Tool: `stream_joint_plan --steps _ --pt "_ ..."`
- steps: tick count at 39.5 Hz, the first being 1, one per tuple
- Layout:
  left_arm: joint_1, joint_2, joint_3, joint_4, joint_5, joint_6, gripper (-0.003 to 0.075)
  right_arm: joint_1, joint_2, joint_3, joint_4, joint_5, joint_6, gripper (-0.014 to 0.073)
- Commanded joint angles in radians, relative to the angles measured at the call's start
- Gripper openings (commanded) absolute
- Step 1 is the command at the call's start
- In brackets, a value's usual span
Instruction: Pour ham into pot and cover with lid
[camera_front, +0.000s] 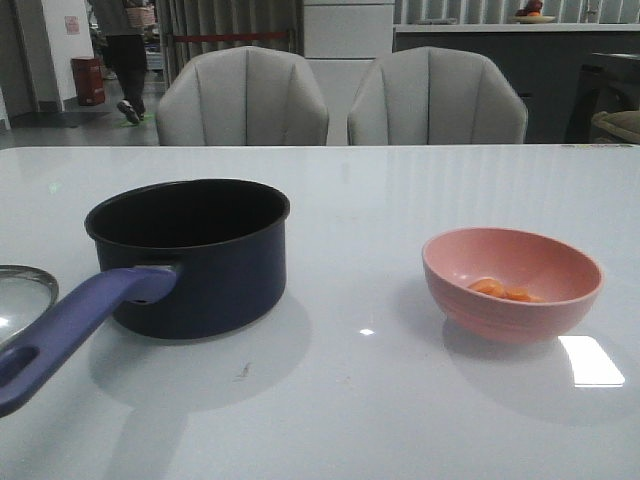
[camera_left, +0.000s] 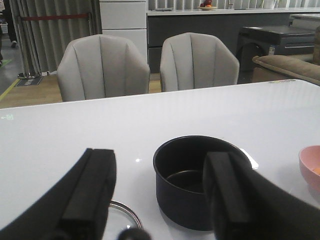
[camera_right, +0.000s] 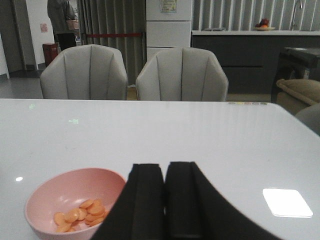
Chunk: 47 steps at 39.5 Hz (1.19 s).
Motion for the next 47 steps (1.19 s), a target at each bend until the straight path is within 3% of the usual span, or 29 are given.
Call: stream_joint_plan --steps 1,11,22,26,30,34,40,47 --pt "-0.008 0.012 -0.027 -0.003 -0.086 0.001 0.0424 0.004 0.089 -0.132 0.002 -0.012 0.016 0.0139" --pt "-0.008 0.012 -0.027 -0.003 -0.086 0.001 0.0424 0.004 0.327 -0.356 0.003 0.28 0.017 0.0139" --pt "-0.008 0.012 -0.027 -0.003 -0.087 0.001 0.0424 0.004 0.393 -0.361 0.029 0.308 0.019 0.0143" --pt "-0.008 0.012 -0.027 -0.003 -0.087 0.001 0.0424 0.004 0.422 -0.379 0.029 0.307 0.019 0.0208" --pt "-0.008 0.012 -0.027 -0.003 -0.087 0.001 0.0424 0.004 0.498 -0.415 0.029 0.311 0.019 0.0342" --pt "-0.008 0.012 -0.027 -0.003 -0.087 0.001 0.0424 0.004 0.591 -0.452 0.034 0.311 0.019 0.0416" --pt "-0.008 0.012 -0.027 -0.003 -0.088 0.001 0.0424 0.004 0.775 -0.543 0.083 0.337 0.019 0.0421" --pt "-0.008 0.012 -0.027 -0.004 -0.088 0.001 0.0424 0.007 1.028 -0.719 0.101 0.475 0.012 0.0421"
